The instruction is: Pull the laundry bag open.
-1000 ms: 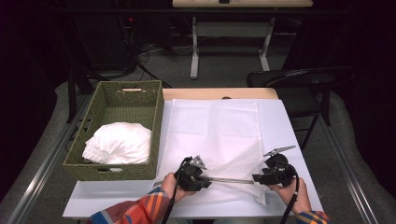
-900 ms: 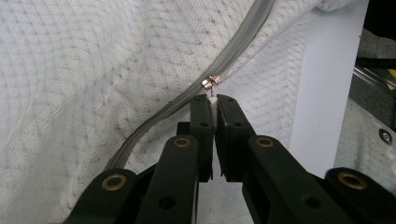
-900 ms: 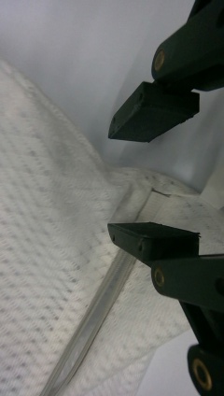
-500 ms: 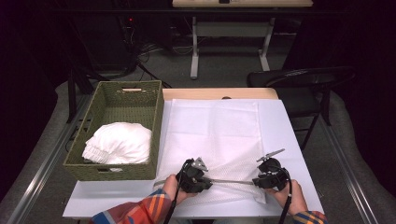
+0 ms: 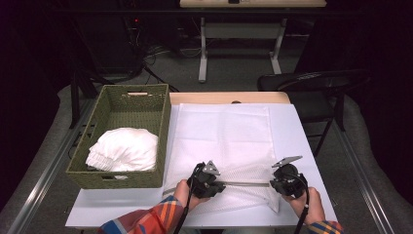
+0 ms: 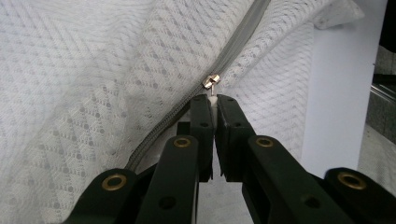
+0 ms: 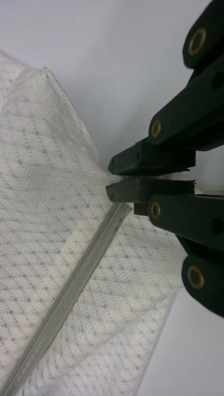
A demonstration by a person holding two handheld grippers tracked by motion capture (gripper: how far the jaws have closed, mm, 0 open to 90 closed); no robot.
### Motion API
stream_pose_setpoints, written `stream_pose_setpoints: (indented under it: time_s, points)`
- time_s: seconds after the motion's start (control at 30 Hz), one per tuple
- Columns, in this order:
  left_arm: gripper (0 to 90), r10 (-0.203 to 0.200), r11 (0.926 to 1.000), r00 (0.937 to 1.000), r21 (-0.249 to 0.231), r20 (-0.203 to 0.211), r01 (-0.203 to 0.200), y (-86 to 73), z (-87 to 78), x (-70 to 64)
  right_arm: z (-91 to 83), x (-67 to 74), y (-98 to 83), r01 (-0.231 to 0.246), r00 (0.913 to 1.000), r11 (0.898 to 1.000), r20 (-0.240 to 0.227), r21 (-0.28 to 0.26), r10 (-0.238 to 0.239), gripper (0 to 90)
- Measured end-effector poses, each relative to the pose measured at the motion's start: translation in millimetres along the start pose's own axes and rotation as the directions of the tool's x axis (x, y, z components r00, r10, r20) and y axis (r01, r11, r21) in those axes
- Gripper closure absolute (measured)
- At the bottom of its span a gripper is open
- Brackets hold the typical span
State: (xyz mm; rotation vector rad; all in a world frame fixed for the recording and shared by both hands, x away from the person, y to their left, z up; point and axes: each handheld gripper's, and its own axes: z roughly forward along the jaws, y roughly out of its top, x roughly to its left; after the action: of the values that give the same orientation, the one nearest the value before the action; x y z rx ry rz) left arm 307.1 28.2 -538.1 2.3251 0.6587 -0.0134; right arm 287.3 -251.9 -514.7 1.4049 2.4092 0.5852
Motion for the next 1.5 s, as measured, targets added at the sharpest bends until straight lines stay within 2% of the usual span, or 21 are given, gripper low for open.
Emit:
stream_pose_setpoints:
  time_s: [0.17, 0.27, 0.6, 0.73, 0.83, 1.2, 1.5]
  points:
    - [86.0, -0.017, 0.9998, 0.9997, 0.008, 0.018, 0.016, -3.5, -5.7, 3.9, -1.7, -2.2, -0.7, -0.004, 0.9999, 1.0, 0.016, -0.01, 0.004, 86.3]
    - [86.0, -0.022, 0.9997, 0.9998, 0.014, 0.002, 0.022, -7.2, -11.2, 5.0, -2.5, -3.0, -1.4, -0.004, 0.9997, 1.0, 0.023, -0.013, 0.005, 86.3]
    - [86.0, -0.046, 0.9987, 0.9989, 0.021, 0.004, 0.046, -20.0, -33.6, 10.5, -4.6, -4.4, -2.5, -0.004, 0.9995, 1.0, 0.031, -0.012, 0.004, 86.1]
    - [85.9, -0.054, 0.9982, 0.9984, 0.023, -0.015, 0.054, -25.2, -40.3, 13.6, -5.1, -4.2, -2.5, -0.002, 0.9995, 1.0, 0.033, -0.012, 0.003, 86.0]
    - [85.9, -0.045, 0.9985, 0.9988, 0.03, -0.017, 0.046, -28.0, -45.0, 14.6, -5.2, -4.3, -2.8, 0.002, 0.9993, 1.0, 0.037, -0.011, -0.002, 85.9]
    - [85.9, -0.059, 0.9977, 0.9974, 0.029, -0.04, 0.06, -36.0, -58.9, 19.0, -6.0, -3.9, -3.4, 0.005, 0.9993, 1.0, 0.038, -0.014, -0.005, 85.9]
    - [85.9, -0.067, 0.9963, 0.9962, 0.05, -0.056, 0.07, -44.1, -67.1, 22.9, -7.0, -4.0, -3.2, 0.004, 0.9989, 1.0, 0.048, -0.016, -0.003, 86.0]
